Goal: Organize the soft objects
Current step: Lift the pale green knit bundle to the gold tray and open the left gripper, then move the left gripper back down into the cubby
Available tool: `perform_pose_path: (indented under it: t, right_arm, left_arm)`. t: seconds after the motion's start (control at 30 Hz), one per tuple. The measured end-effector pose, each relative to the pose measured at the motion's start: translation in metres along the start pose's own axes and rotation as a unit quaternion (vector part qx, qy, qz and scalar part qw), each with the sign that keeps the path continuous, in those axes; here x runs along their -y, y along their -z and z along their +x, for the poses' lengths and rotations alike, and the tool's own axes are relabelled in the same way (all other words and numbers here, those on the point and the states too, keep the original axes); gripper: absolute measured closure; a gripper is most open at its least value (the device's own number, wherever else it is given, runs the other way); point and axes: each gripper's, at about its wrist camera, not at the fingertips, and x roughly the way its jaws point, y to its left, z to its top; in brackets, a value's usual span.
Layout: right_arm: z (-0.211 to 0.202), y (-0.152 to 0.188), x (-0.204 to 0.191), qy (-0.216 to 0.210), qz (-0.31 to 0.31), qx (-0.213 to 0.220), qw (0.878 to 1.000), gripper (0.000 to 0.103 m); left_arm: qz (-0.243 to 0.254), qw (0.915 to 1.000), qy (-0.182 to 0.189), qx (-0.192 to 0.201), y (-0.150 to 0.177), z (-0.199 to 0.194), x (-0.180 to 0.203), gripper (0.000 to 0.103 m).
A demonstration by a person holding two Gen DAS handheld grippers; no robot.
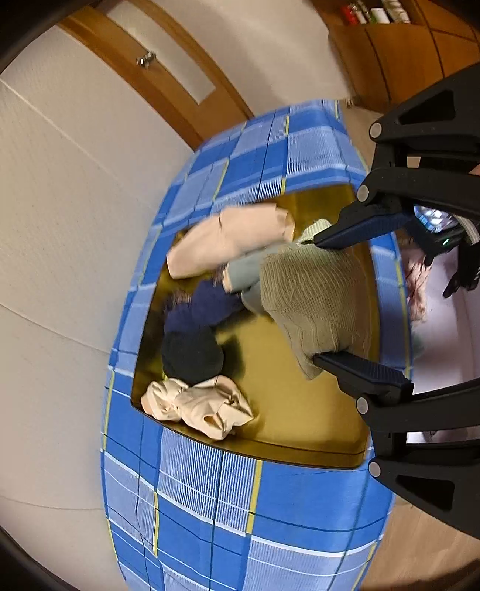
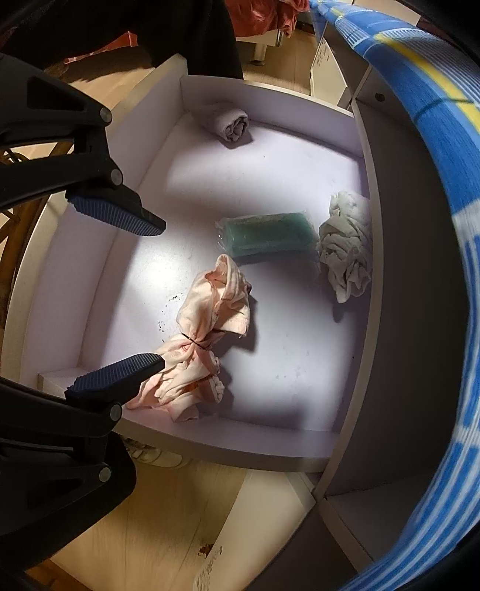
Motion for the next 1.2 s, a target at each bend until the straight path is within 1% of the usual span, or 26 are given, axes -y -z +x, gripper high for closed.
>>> perform_pose_path:
  t: [0.13,0.23,0.4,0.5,0.6,0.7,0.93,1.1,1.2]
  right_arm:
    - [-0.001,0.0,-0.002,-0.007,0.0,0.001,1.0,0.036]
    - [-0.002,0.0,-0.003,-0.011,0.0,0.002,1.0,0.035]
    - [-0.002,-0.001,-0.004,-0.016,0.0,0.001,1.0,0.035]
    - [-0.002,-0.001,-0.003,-0.017,0.001,0.0,1.0,0.035]
    - [-0.001,-0.001,-0.002,-0.016,0.002,-0.001,1.0,0.035]
    - [-0.001,-0.001,-0.002,-0.015,0.001,-0.001,1.0,0.033]
    - [0.002,0.0,-0.005,-0.012,-0.005,-0.004,1.0,0.032]
    - [0.003,0.001,-0.004,-0.006,-0.005,-0.005,1.0,0.032]
    - [0.004,0.0,-0.004,-0.003,-0.005,-0.006,1.0,0.031]
  left_arm:
    - [0.001,0.9997,-0.022,-0.013,-0.01,0.021,-0.003,0.046]
    - [-0.006,0.9995,-0.027,-0.018,-0.017,0.033,-0.006,0.046]
    - [-0.014,0.9994,-0.029,-0.014,-0.028,0.05,-0.007,0.044]
    - [-0.005,0.9985,-0.055,-0.009,-0.031,0.058,-0.005,0.043]
    - [-0.003,0.9982,-0.059,-0.014,-0.032,0.063,-0.006,0.043]
    - [-0.004,0.9984,-0.056,-0.006,-0.03,0.057,-0.008,0.043]
    - [0.006,0.9985,-0.05,0.021,-0.018,0.035,-0.016,0.043]
    - [0.007,0.9986,-0.031,0.041,-0.004,0.015,-0.021,0.043]
    - [0.018,0.998,-0.024,0.055,0.007,0.004,-0.019,0.043]
